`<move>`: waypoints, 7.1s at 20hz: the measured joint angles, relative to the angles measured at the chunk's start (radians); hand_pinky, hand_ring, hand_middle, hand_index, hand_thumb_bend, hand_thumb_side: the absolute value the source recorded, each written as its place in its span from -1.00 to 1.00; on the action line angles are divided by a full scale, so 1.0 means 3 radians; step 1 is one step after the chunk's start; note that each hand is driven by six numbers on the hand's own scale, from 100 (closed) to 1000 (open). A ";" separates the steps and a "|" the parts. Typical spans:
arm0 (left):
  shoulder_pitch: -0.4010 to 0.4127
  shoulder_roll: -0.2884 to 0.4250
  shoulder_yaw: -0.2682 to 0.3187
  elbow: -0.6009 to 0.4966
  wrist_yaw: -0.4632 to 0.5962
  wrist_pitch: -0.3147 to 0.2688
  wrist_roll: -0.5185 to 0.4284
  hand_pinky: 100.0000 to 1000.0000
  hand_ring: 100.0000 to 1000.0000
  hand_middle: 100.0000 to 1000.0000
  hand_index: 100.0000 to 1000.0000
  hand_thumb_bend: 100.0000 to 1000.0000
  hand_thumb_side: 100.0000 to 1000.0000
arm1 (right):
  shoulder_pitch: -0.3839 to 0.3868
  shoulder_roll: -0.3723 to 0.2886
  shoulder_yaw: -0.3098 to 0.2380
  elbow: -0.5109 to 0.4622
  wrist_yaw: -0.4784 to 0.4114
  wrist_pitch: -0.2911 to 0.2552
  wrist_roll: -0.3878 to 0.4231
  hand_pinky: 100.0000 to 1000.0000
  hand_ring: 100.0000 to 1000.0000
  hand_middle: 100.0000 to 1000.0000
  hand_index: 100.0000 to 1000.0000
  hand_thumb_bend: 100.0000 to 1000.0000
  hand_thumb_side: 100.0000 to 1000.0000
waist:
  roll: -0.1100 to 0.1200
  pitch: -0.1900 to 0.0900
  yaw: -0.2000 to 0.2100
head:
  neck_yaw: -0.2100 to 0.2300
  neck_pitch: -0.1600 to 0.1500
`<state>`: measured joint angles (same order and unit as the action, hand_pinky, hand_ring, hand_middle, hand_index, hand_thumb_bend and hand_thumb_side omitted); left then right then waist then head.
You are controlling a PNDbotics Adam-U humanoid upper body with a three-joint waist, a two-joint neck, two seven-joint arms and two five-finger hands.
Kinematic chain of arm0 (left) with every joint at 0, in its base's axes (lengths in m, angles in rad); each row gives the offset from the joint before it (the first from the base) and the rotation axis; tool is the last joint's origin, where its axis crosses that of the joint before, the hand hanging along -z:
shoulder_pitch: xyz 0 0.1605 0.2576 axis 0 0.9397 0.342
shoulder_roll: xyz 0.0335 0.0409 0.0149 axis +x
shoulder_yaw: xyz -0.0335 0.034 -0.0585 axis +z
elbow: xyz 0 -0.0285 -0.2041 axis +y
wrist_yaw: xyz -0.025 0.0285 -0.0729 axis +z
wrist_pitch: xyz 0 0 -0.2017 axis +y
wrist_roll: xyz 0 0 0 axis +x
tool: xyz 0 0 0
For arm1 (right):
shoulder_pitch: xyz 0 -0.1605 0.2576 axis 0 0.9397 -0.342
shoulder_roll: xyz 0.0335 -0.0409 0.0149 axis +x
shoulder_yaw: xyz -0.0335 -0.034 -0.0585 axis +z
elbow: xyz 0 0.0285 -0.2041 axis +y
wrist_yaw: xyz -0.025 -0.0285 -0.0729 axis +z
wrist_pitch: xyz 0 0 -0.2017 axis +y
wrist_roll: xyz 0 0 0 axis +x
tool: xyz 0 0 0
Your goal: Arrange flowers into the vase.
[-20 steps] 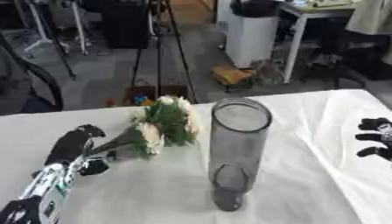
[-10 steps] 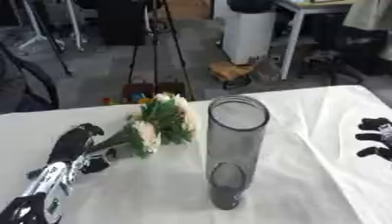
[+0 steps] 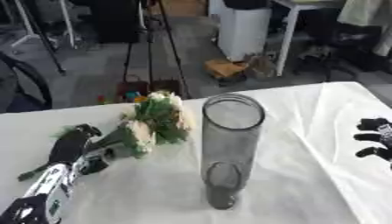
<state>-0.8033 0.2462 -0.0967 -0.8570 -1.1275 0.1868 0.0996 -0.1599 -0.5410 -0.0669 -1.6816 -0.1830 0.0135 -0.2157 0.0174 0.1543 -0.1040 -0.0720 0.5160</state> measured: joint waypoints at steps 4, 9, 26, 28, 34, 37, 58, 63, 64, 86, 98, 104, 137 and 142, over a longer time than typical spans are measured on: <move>-0.0023 0.0000 0.0023 0.0032 -0.0030 0.0050 0.0050 0.14 0.05 0.25 0.44 -0.51 -0.54 | -0.0018 0.0000 0.0006 0.0000 0.0000 0.0001 0.0004 -0.15 0.33 0.34 0.51 -1.00 0.66 | 0.0000 0.0019 -0.0009 | 0.0002 -0.0016; -0.0042 0.0000 0.0050 0.0076 -0.0047 0.0099 0.0108 0.13 0.02 0.22 0.43 -0.52 -0.52 | -0.0027 0.0002 0.0018 0.0000 0.0000 -0.0001 0.0016 -0.15 0.33 0.34 0.51 -1.00 0.66 | 0.0001 0.0040 -0.0035 | 0.0009 -0.0031; -0.0086 0.0001 0.0075 0.0174 -0.0081 0.0137 0.0150 0.06 -0.17 -0.14 0.20 -0.63 -0.44 | -0.0057 0.0010 0.0018 0.0000 -0.0009 -0.0002 0.0029 -0.14 0.33 0.34 0.51 -1.00 0.65 | 0.0021 0.0080 -0.0091 | 0.0030 -0.0085; -0.0086 0.0001 0.0075 0.0175 -0.0107 0.0143 0.0154 0.05 -0.22 -0.21 0.06 -0.64 -0.43 | -0.0058 0.0012 0.0018 0.0000 -0.0009 -0.0002 0.0029 -0.14 0.33 0.34 0.51 -1.00 0.65 | 0.0022 0.0080 -0.0092 | 0.0030 -0.0085; -0.0086 -0.0004 0.0073 0.0193 -0.0198 0.0164 0.0134 -0.07 -0.34 -0.46 -0.24 -0.67 -0.41 | -0.0059 0.0028 0.0018 0.0000 -0.0010 -0.0009 0.0037 -0.14 0.33 0.34 0.51 -1.00 0.65 | 0.0024 0.0080 -0.0096 | 0.0030 -0.0085; -0.0086 -0.0023 0.0073 0.0195 -0.0240 0.0179 0.0119 -0.15 -0.39 -0.56 -0.36 -0.68 -0.42 | -0.0059 0.0028 0.0018 0.0000 -0.0010 -0.0014 0.0041 -0.14 0.33 0.34 0.51 -1.00 0.65 | 0.0025 0.0079 -0.0094 | 0.0030 -0.0085; -0.0048 -0.0148 0.0058 0.0165 0.0184 0.0117 0.0323 -1.00 -1.00 -1.00 -0.96 -0.91 -0.81 | -0.0074 0.0035 0.0017 0.0002 -0.0012 -0.0016 0.0044 -0.14 0.33 0.34 0.51 -1.00 0.65 | 0.0018 0.0072 -0.0080 | 0.0030 -0.0085; -0.0019 -0.0191 0.0027 -0.0008 0.0408 0.0008 0.0376 -1.00 -1.00 -1.00 -0.97 -0.76 -0.81 | -0.0074 0.0056 0.0015 0.0003 -0.0013 -0.0017 0.0044 -0.14 0.33 0.34 0.51 -1.00 0.65 | -0.0005 0.0080 -0.0072 | 0.0027 -0.0085; -0.0018 -0.0192 0.0023 -0.0078 0.0460 -0.0023 0.0392 -1.00 -1.00 -1.00 -0.97 -0.74 -0.81 | -0.0074 0.0059 0.0014 0.0003 -0.0013 -0.0017 0.0044 -0.14 0.33 0.34 0.51 -1.00 0.65 | -0.0005 0.0080 -0.0067 | 0.0026 -0.0085; 0.0125 -0.0043 0.0083 -0.1408 0.1507 0.0282 0.0789 -1.00 -1.00 -1.00 -0.97 -0.55 -1.00 | -0.0055 0.0063 -0.0005 0.0021 -0.0017 -0.0028 0.0049 -0.14 0.33 0.34 0.51 -1.00 0.64 | -0.0044 0.0059 -0.0016 | -0.0004 -0.0117; 0.0097 -0.0043 0.0257 -0.1354 0.1927 0.0164 0.1399 -1.00 -1.00 -1.00 -0.96 -0.63 -1.00 | -0.0052 0.0064 -0.0023 0.0021 -0.0031 -0.0036 0.0049 -0.14 0.34 0.34 0.51 -1.00 0.64 | -0.0058 0.0059 -0.0020 | -0.0017 -0.0119; 0.0094 -0.0041 0.0271 -0.1428 0.2138 0.0083 0.1614 -1.00 -1.00 -1.00 -0.97 -0.57 -1.00 | -0.0052 0.0064 -0.0023 0.0022 -0.0034 -0.0037 0.0051 -0.14 0.34 0.34 0.52 -1.00 0.64 | -0.0066 0.0056 -0.0017 | -0.0018 -0.0144; -0.0326 0.0192 0.0059 -0.2062 0.3728 -0.0014 0.1362 -1.00 -1.00 -1.00 -0.99 -0.47 -1.00 | -0.0025 0.0087 -0.0023 0.0055 -0.0042 -0.0048 0.0077 -0.14 0.34 0.34 0.52 -1.00 0.64 | -0.0067 -0.0032 -0.0047 | -0.0030 -0.0145; -0.0423 0.0228 0.0009 -0.2105 0.3971 0.0000 0.1288 -1.00 -1.00 -1.00 -0.99 -0.49 -1.00 | -0.0025 0.0087 -0.0022 0.0061 -0.0043 -0.0051 0.0089 -0.14 0.34 0.34 0.52 -1.00 0.64 | -0.0063 -0.0040 -0.0072 | -0.0030 -0.0145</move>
<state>-0.9300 0.3145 -0.0941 -1.4886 0.0638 0.1868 0.4859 -0.1675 -0.5151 -0.0735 -1.6633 -0.1960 -0.0017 -0.1890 -0.0016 0.1422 -0.1257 -0.0809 0.4725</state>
